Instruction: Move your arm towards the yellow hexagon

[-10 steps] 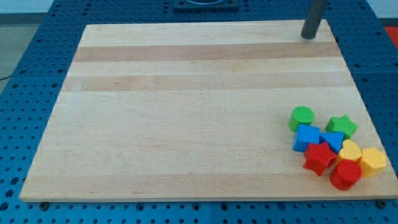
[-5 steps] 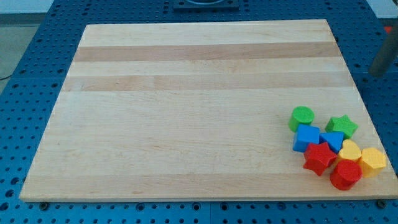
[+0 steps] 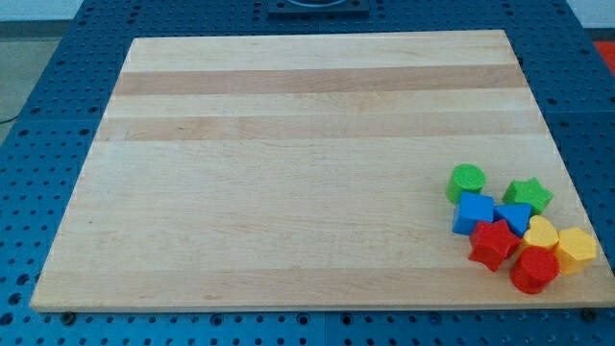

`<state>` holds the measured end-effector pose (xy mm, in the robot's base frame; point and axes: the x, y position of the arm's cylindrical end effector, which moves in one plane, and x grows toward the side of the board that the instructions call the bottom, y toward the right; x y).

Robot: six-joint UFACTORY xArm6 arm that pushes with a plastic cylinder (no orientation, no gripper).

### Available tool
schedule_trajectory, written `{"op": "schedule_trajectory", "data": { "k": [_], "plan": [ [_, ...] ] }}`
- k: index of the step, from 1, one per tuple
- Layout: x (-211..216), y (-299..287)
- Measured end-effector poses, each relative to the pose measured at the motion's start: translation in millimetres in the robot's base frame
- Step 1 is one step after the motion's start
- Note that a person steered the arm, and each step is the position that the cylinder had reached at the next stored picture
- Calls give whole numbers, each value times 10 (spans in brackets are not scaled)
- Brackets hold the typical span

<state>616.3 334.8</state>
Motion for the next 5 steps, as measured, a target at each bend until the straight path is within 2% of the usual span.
{"op": "schedule_trajectory", "data": {
  "k": [5],
  "plan": [
    [11, -873]
  ]
}}
